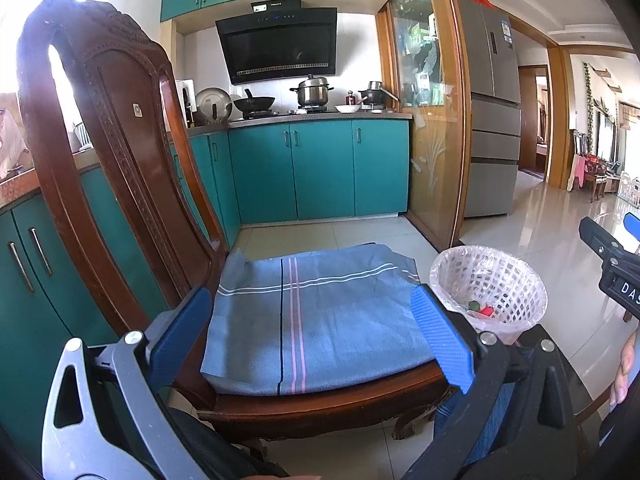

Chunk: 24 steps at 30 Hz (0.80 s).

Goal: Collect trash

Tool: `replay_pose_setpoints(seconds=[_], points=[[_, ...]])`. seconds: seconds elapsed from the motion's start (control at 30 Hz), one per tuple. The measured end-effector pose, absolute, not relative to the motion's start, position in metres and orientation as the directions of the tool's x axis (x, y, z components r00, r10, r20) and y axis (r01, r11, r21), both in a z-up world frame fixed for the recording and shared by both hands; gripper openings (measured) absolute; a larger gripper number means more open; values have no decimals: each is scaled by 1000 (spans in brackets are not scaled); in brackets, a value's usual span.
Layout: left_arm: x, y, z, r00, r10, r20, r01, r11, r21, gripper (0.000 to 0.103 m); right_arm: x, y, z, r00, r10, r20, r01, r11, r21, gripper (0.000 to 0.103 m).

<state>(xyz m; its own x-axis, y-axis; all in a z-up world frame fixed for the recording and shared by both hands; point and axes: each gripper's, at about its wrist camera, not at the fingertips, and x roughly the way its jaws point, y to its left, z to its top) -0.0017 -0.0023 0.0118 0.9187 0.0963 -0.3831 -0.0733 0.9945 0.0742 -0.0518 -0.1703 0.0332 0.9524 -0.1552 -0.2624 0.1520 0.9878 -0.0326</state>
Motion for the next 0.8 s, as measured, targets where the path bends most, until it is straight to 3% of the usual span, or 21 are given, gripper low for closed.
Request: replay_pose_setpoints(seconds=[0.53,0.8], points=[[7,-1,4,906,98,-411,-76,995,71,100,-43,-172,23,946,-142,-291,138,990,-33,100],[27,5,-8,876,117,-467,-84,992,90,100,-37,-171,18,942,-129,-310,126,992,-31,100]])
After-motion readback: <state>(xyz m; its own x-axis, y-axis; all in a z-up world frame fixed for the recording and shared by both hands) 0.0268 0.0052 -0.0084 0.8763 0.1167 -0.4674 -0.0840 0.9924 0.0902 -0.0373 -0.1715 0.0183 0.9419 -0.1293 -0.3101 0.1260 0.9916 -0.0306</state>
